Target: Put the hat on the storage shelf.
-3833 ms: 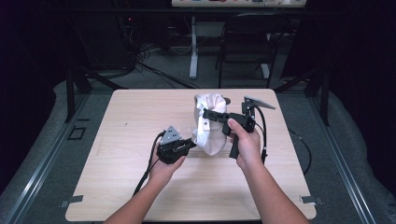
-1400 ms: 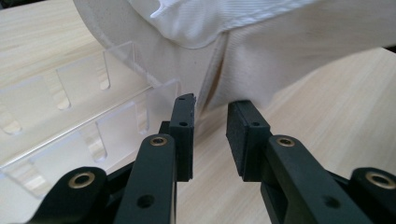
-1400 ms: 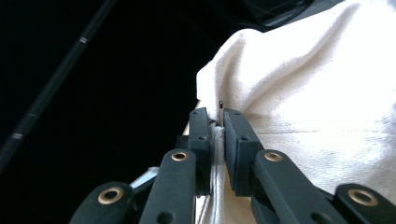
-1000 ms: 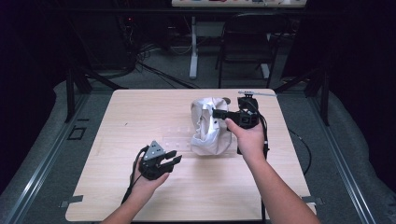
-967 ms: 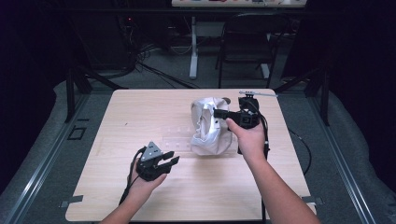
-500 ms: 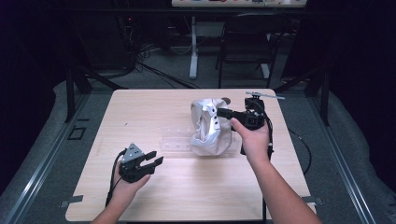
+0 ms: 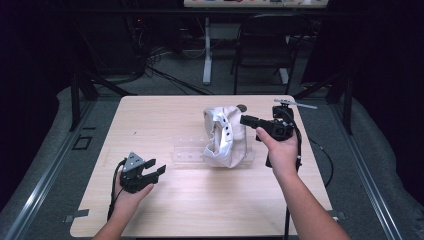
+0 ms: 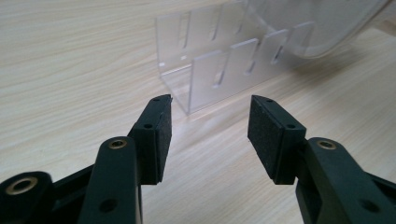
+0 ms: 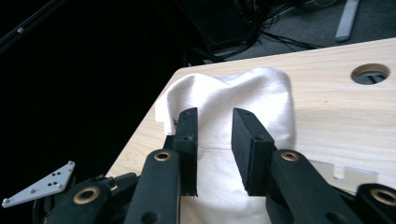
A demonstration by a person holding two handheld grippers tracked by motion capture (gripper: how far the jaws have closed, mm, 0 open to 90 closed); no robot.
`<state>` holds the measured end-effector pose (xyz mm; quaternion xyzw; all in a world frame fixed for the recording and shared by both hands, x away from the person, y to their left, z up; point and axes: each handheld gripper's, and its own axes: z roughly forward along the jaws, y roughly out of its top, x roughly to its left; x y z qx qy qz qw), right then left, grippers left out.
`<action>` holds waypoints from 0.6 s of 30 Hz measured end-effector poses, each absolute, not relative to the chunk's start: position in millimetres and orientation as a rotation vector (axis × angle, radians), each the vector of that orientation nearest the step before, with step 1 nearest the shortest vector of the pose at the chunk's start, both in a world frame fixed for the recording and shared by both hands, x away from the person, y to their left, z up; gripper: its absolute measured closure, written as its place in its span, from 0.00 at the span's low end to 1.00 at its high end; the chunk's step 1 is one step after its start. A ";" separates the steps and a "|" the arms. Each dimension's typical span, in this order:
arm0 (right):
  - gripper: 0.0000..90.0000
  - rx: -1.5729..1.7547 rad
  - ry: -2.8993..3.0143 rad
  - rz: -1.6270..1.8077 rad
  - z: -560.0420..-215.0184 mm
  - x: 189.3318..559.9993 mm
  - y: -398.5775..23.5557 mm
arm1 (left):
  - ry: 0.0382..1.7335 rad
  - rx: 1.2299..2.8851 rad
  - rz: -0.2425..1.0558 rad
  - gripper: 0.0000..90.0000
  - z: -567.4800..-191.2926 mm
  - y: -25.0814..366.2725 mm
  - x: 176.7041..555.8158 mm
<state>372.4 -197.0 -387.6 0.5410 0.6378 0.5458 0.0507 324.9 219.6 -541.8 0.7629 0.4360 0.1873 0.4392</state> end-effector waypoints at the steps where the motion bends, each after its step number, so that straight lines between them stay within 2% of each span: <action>1: 0.79 1.645 1.939 1.653 -387.8 371.9 -198.2 | 1.094 1.891 0.476 0.54 -542.8 220.8 325.9; 11: 0.67 1.638 1.906 1.649 -396.3 365.7 -212.7 | 1.127 1.841 0.512 0.56 -541.7 228.6 326.8; 18: 0.60 1.576 1.882 1.632 -397.8 353.9 -220.5 | 1.148 1.833 0.523 0.51 -543.5 230.5 328.1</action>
